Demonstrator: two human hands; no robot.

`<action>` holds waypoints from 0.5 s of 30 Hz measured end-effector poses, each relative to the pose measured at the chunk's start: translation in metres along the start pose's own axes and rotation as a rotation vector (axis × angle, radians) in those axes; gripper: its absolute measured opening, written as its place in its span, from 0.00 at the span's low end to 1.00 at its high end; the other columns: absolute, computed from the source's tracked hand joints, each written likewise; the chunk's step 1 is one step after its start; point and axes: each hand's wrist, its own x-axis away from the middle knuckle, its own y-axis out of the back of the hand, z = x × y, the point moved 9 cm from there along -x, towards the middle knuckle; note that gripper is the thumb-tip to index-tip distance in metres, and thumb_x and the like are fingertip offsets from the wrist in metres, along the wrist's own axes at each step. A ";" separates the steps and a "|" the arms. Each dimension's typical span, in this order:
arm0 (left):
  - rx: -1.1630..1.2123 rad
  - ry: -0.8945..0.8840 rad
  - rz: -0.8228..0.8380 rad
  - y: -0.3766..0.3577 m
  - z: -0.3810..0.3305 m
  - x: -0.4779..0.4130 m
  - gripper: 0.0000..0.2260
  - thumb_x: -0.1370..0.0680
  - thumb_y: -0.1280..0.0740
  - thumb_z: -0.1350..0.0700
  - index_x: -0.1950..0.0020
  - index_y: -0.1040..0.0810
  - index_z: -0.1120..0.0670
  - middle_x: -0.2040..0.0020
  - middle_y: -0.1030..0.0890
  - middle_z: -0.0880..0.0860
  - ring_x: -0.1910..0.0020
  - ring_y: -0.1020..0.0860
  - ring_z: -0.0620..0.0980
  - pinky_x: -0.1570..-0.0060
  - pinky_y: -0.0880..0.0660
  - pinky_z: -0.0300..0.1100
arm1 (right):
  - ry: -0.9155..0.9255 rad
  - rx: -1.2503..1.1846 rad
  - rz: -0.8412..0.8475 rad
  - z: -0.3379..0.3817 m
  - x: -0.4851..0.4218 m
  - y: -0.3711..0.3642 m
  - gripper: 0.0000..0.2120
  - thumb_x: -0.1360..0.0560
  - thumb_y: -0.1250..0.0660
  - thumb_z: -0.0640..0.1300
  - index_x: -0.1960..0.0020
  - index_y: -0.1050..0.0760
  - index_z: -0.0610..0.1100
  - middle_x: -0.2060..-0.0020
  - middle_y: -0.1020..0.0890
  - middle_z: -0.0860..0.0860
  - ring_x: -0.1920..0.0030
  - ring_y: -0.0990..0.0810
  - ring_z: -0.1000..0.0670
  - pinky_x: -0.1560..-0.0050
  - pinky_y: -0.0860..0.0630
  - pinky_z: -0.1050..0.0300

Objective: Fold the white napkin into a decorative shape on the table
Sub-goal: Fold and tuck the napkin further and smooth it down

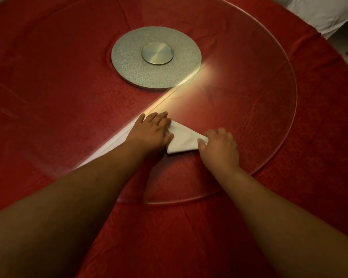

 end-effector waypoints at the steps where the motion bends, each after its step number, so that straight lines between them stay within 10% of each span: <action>1: -0.034 0.001 -0.007 0.007 0.000 -0.002 0.26 0.17 0.45 0.39 0.23 0.34 0.51 0.19 0.35 0.52 0.22 0.36 0.56 0.25 0.40 0.58 | -0.069 -0.019 0.056 -0.006 -0.007 -0.001 0.20 0.24 0.34 0.57 0.42 0.23 0.41 0.46 0.21 0.41 0.45 0.24 0.37 0.48 0.25 0.45; 10: 0.261 0.381 0.110 0.014 0.027 0.023 0.18 0.26 0.29 0.44 0.40 0.19 0.52 0.43 0.18 0.54 0.46 0.19 0.57 0.50 0.21 0.49 | -0.279 -0.240 0.379 -0.009 -0.042 -0.018 0.26 0.26 0.28 0.49 0.34 0.27 0.37 0.36 0.21 0.38 0.37 0.22 0.38 0.43 0.25 0.52; 15: 0.329 0.493 0.191 0.002 0.026 0.077 0.13 0.28 0.29 0.43 0.55 0.17 0.52 0.61 0.19 0.51 0.62 0.21 0.50 0.70 0.33 0.41 | -0.299 -0.399 0.329 0.021 -0.041 -0.022 0.23 0.26 0.32 0.39 0.33 0.32 0.36 0.38 0.21 0.39 0.38 0.21 0.39 0.46 0.25 0.53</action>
